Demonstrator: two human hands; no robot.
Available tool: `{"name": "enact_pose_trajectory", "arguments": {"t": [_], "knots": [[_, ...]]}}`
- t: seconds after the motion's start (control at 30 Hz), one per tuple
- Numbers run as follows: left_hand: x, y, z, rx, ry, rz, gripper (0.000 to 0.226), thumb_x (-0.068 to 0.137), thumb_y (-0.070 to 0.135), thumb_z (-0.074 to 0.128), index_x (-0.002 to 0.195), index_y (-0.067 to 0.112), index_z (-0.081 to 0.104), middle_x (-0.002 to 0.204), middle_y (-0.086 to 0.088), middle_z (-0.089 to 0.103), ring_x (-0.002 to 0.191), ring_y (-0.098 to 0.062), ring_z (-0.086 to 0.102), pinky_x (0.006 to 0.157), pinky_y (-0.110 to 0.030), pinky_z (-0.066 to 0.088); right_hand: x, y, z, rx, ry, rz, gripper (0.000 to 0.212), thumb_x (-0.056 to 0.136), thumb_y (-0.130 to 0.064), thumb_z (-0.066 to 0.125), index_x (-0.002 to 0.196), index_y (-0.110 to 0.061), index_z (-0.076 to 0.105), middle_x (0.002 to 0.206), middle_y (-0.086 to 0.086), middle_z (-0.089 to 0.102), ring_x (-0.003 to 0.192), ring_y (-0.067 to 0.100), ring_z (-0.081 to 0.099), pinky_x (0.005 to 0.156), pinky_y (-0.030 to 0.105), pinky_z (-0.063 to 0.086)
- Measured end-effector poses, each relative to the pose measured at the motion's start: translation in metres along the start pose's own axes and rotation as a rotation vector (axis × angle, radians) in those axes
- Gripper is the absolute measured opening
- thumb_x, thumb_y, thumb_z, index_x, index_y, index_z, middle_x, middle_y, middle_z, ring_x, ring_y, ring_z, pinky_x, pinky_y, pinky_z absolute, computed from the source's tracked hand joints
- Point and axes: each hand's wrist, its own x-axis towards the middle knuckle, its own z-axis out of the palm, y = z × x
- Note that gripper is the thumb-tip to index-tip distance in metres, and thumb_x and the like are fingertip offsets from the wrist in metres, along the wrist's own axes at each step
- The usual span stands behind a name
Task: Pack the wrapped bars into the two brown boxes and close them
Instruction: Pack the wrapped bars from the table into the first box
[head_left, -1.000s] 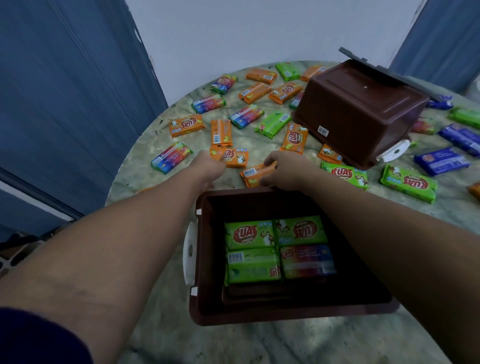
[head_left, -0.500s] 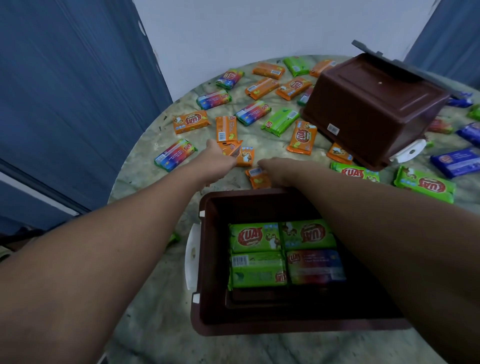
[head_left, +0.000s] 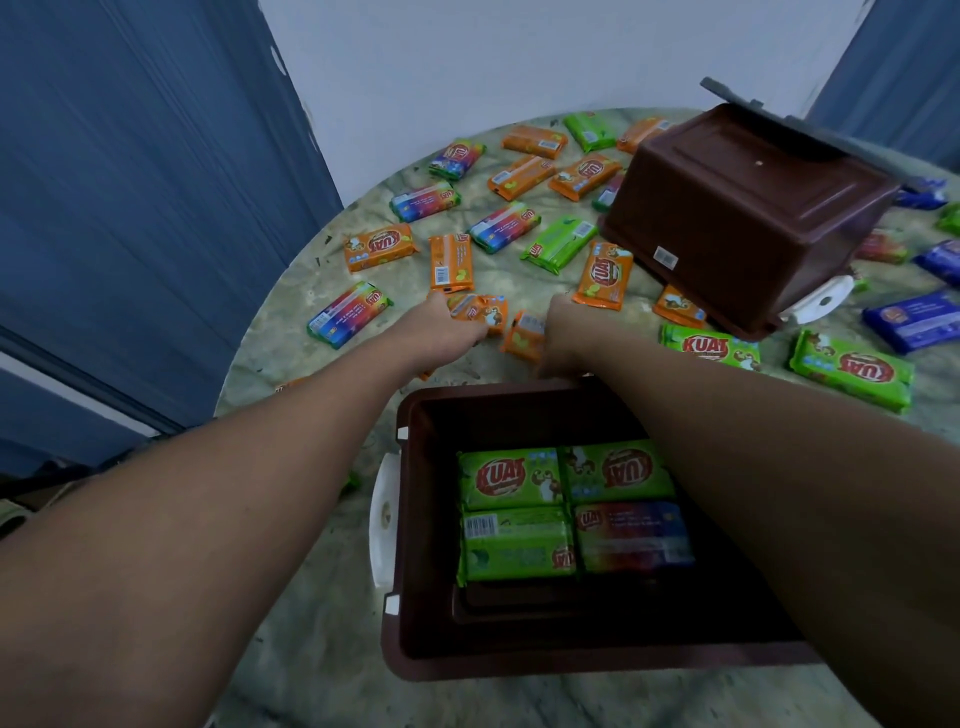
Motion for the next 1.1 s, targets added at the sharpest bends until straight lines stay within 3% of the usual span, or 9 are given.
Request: {"name": "enact_pose_trajectory", "arguments": {"t": [0.07,0.13,0.23,0.33,0.43,0.53,0.73,0.9,1.1], "knots": [[-0.001,0.001,-0.003,-0.015,0.020,0.022,0.069,0.086,0.050,0.062,0.145,0.021,0.040,0.128,-0.006,0.059,0.110,-0.025,0.058,0.086,-0.038,0.052,-0.005,0.001,-0.009,0.050,0.088,0.005,0.089,0.073,-0.045,0.087,0.139,-0.009,0.041,0.131,0.014,0.056,0.119,0.035,0.057,0.088,0.041,0.050],[-0.005,0.005,-0.007,0.011,0.053,0.069,0.076,0.086,0.056,0.062,0.149,0.022,0.036,0.128,-0.004,0.060,0.108,-0.024,0.060,0.077,-0.036,0.050,-0.011,0.003,-0.020,0.072,0.163,0.005,0.088,0.073,-0.052,0.083,0.139,-0.011,0.042,0.132,0.014,0.053,0.120,0.034,0.053,0.095,0.044,0.048],[-0.017,0.017,-0.013,0.083,0.131,0.194,0.077,0.090,0.051,0.061,0.153,0.020,0.029,0.116,0.001,0.060,0.096,-0.016,0.060,0.069,-0.034,0.048,-0.026,0.007,-0.034,0.196,0.214,0.002,0.084,0.076,-0.049,0.082,0.139,-0.011,0.041,0.135,0.014,0.049,0.127,0.034,0.046,0.106,0.047,0.044],[-0.034,0.031,-0.017,0.076,0.183,0.271,0.063,0.090,0.042,0.061,0.144,0.019,0.038,0.106,-0.002,0.059,0.087,-0.017,0.061,0.064,-0.036,0.048,-0.043,0.014,-0.045,0.214,0.247,-0.020,0.084,0.075,-0.049,0.081,0.139,-0.012,0.040,0.136,0.013,0.047,0.130,0.034,0.044,0.108,0.047,0.041],[-0.055,0.043,-0.017,0.141,0.210,0.333,0.053,0.088,0.041,0.063,0.133,0.020,0.044,0.108,-0.002,0.057,0.088,-0.017,0.061,0.076,-0.045,0.055,-0.064,0.020,-0.050,0.253,0.298,-0.041,0.084,0.074,-0.047,0.080,0.139,-0.013,0.039,0.133,0.012,0.047,0.126,0.033,0.044,0.105,0.045,0.041],[-0.069,0.045,-0.011,0.194,0.229,0.369,0.047,0.085,0.045,0.064,0.122,0.024,0.046,0.109,-0.001,0.055,0.088,-0.017,0.059,0.077,-0.044,0.055,-0.081,0.026,-0.047,0.280,0.362,-0.080,0.084,0.071,-0.046,0.079,0.138,-0.014,0.040,0.130,0.011,0.048,0.123,0.032,0.045,0.105,0.045,0.040],[-0.108,0.037,0.006,0.243,0.258,0.403,0.058,0.083,0.047,0.063,0.132,0.026,0.040,0.114,-0.002,0.052,0.097,-0.023,0.057,0.073,-0.038,0.048,-0.128,0.036,-0.038,0.365,0.453,-0.125,0.085,0.071,-0.039,0.080,0.142,-0.017,0.039,0.133,0.009,0.046,0.122,0.030,0.041,0.104,0.042,0.039],[-0.139,0.024,0.027,0.238,0.246,0.413,0.075,0.079,0.050,0.067,0.140,0.028,0.029,0.133,-0.004,0.045,0.114,-0.024,0.053,0.092,-0.046,0.050,-0.159,0.043,-0.021,0.277,0.492,-0.206,0.080,0.073,-0.041,0.080,0.139,-0.016,0.040,0.130,0.009,0.046,0.119,0.031,0.042,0.100,0.043,0.039],[-0.164,0.003,0.053,0.243,0.187,0.448,0.072,0.077,0.055,0.063,0.132,0.030,0.024,0.127,-0.003,0.045,0.109,-0.025,0.052,0.090,-0.048,0.050,-0.179,0.056,0.008,0.189,0.470,-0.234,0.082,0.068,-0.039,0.078,0.138,-0.018,0.041,0.129,0.007,0.047,0.118,0.030,0.043,0.098,0.043,0.040]]}}
